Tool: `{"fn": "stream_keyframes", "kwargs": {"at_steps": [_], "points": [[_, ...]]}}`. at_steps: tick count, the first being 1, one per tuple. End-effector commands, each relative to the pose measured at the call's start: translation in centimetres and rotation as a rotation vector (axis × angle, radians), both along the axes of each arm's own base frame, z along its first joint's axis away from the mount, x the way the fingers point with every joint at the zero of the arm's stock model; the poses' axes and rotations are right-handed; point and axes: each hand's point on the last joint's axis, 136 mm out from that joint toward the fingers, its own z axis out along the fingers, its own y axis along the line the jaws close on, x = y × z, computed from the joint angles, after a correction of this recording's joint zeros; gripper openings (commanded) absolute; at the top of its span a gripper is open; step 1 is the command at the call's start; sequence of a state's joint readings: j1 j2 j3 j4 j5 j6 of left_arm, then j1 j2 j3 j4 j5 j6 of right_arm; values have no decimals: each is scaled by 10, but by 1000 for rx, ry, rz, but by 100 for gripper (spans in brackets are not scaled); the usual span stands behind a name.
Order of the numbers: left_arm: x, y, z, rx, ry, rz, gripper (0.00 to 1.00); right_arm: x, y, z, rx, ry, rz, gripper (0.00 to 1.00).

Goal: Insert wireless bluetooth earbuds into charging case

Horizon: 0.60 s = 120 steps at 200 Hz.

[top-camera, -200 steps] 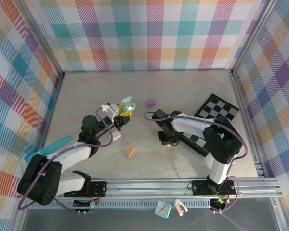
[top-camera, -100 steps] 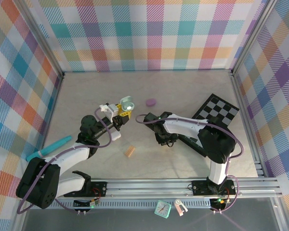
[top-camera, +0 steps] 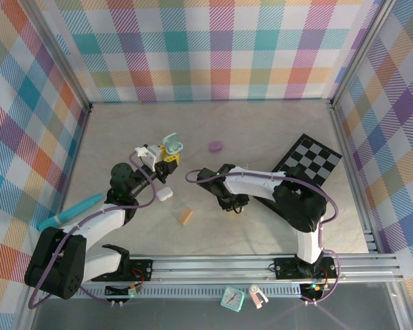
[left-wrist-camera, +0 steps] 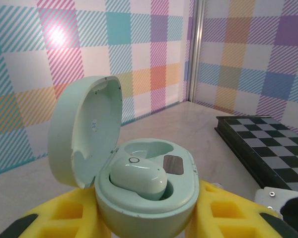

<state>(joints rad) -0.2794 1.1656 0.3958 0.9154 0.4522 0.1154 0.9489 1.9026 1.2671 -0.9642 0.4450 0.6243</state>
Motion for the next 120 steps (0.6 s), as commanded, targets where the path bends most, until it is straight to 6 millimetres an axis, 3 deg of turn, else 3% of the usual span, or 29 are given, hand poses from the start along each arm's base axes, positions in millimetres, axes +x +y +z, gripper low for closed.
{"fn": "stream_keyframes", "kwargs": {"at_steps": [1, 120], "points": [[4, 10, 3, -17, -5, 37, 27, -1, -2, 1, -62, -8, 10, 31], [6, 17, 7, -25, -12, 52, 27, -7, -7, -7, -162, 14, 32, 28]]}}
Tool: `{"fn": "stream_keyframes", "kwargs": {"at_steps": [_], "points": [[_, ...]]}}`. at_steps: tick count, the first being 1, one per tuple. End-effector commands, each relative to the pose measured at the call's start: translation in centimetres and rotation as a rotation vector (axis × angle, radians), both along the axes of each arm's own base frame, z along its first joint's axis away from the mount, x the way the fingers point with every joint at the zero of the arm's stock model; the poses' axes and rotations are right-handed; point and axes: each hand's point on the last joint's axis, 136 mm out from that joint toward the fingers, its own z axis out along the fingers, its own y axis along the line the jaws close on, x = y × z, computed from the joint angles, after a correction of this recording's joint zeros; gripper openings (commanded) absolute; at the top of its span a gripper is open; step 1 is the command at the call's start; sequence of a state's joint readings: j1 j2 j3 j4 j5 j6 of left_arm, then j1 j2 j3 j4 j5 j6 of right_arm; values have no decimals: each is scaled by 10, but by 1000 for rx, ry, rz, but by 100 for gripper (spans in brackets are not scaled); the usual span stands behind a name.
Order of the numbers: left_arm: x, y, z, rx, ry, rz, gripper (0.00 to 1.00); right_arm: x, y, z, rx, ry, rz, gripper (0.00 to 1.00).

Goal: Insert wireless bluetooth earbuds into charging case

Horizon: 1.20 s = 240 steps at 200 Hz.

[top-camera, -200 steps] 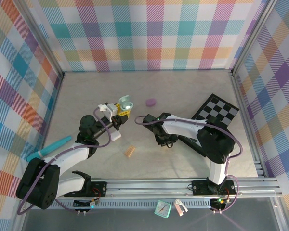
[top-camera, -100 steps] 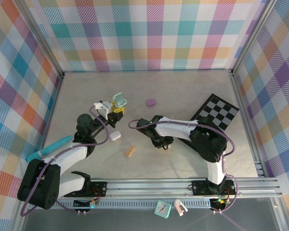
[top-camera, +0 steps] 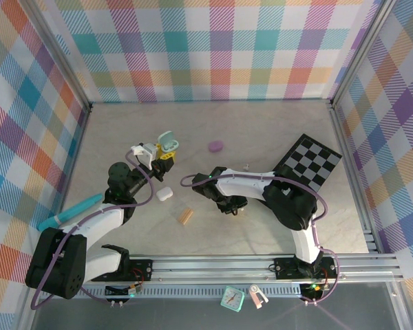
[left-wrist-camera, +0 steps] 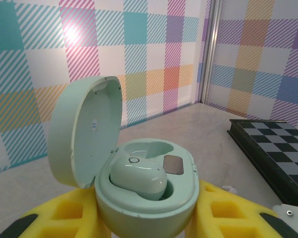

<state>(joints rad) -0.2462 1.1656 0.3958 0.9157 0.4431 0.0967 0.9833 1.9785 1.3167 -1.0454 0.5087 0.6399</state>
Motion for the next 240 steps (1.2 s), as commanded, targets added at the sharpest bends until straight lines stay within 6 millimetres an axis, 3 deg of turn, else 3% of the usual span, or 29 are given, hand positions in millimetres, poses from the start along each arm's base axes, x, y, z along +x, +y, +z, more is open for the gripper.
{"fn": "stream_keyframes", "kwargs": {"at_steps": [1, 84, 132, 194, 240], "points": [[0, 5, 7, -10, -24, 11, 27, -3, -2, -2, -41, 8, 0, 28], [0, 5, 7, -6, -24, 10, 27, -4, -3, -11, -68, 30, 17, 27], [1, 4, 7, -6, -24, 4, 26, -5, -6, -4, -78, 31, 22, 24], [-4, -2, 7, 0, -31, -35, 26, 0, 0, 15, 0, -13, 30, 23], [-8, -4, 6, -3, -37, -53, 26, 7, 12, 45, 176, -87, 46, 24]]}}
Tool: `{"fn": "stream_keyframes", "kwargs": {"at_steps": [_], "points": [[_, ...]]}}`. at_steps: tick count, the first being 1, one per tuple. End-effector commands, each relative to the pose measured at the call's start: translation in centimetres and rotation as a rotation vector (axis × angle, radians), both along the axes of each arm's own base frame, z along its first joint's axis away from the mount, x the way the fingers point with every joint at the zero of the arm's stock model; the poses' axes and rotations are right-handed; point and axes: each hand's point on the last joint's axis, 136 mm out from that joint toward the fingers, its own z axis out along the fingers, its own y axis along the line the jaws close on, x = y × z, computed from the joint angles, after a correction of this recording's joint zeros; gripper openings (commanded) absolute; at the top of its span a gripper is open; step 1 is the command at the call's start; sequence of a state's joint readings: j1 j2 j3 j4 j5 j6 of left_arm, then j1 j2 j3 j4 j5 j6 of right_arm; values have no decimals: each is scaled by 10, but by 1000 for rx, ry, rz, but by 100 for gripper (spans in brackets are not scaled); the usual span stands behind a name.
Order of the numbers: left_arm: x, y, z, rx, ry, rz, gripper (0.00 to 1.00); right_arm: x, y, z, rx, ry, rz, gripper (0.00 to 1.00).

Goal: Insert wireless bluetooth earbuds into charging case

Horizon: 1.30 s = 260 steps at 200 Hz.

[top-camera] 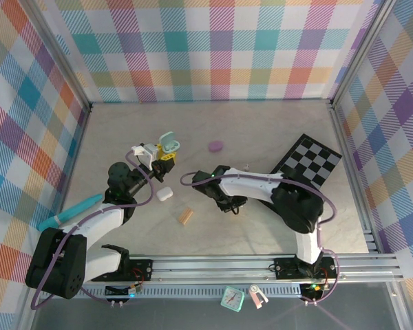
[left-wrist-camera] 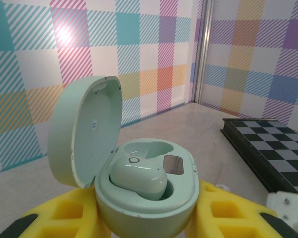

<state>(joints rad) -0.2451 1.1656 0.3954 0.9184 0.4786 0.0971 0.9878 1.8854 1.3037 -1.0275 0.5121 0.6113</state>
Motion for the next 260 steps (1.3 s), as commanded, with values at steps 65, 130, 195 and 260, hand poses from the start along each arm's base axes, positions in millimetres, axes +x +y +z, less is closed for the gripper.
{"fn": "stream_keyframes", "kwargs": {"at_steps": [65, 130, 195, 260], "points": [[-14, -16, 6, -9, -52, -87, 26, 14, 32, 90, 535, -70, -4, 24], [-35, -56, 4, 0, -57, -251, 26, 32, 57, 173, 938, -109, 37, 23], [-48, -89, 7, -16, -61, -407, 26, 41, 86, 229, 1178, -109, 132, 23], [-58, -109, 9, -26, -53, -509, 26, 44, 102, 241, 1254, -74, 172, 23]]}}
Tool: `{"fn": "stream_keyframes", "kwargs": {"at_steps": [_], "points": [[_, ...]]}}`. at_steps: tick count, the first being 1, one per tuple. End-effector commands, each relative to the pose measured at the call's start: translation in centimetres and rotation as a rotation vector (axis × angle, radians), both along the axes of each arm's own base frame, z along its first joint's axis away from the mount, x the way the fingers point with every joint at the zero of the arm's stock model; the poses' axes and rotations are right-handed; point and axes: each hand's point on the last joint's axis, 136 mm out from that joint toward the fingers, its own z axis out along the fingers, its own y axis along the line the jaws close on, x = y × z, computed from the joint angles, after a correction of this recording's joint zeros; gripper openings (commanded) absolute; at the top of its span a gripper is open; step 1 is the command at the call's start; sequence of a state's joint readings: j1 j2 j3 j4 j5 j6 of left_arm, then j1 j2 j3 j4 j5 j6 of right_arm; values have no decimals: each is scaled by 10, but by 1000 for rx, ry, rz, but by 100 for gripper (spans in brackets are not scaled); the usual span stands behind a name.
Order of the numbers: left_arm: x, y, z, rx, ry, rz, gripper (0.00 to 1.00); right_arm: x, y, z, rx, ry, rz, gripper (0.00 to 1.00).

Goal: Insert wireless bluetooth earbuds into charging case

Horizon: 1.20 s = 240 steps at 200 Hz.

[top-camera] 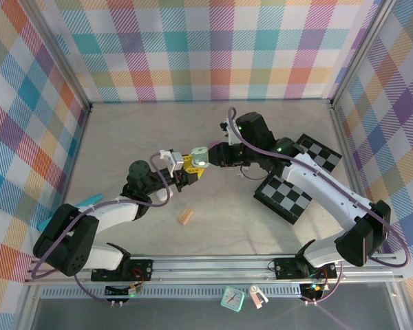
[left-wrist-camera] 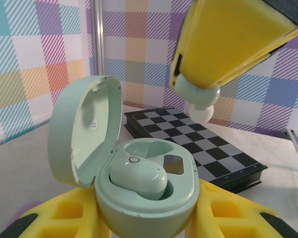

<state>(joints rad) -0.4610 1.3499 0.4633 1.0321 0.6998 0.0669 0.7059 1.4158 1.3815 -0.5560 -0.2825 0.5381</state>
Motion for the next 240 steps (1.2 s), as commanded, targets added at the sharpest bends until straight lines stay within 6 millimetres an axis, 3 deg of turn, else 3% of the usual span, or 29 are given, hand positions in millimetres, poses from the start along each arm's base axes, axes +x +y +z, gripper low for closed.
{"fn": "stream_keyframes", "kwargs": {"at_steps": [1, 173, 240], "points": [[-9, -9, 21, -38, -68, -70, 26, 4, 10, 11, 51, -8, 35, 23], [-7, -11, 28, -50, -89, -62, 26, 13, -1, -23, -57, 28, -9, 24], [-6, -11, 27, -49, -84, -57, 26, 14, -2, -10, -34, -15, -17, 44]]}}
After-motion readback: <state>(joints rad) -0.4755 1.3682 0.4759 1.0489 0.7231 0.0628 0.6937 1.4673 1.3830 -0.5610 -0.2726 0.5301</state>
